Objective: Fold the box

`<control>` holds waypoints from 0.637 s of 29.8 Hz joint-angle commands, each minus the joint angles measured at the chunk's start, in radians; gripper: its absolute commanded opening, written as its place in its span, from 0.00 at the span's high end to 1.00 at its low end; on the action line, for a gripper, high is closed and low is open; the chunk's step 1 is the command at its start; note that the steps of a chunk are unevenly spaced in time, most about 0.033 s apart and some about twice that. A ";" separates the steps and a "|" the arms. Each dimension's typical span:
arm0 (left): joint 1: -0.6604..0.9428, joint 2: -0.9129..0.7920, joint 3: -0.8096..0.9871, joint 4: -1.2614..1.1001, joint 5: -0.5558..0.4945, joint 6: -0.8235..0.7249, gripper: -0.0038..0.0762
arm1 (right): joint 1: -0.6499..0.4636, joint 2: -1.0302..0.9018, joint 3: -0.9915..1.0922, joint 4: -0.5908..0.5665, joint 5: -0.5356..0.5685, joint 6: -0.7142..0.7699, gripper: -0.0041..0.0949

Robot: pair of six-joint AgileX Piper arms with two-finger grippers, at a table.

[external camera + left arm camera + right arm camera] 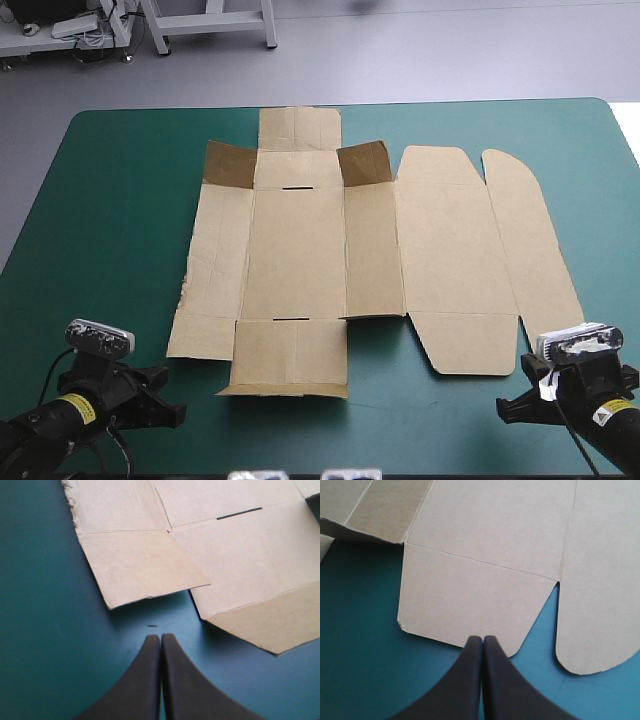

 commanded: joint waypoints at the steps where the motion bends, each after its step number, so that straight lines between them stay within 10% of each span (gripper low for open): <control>1: -0.001 0.006 -0.027 -0.015 -0.058 0.000 0.96 | 0.000 0.006 -0.028 0.021 -0.063 -0.012 0.98; 19: -0.001 0.017 -0.036 -0.005 -0.107 -0.001 0.96 | 0.000 0.006 -0.028 0.021 -0.065 -0.012 0.98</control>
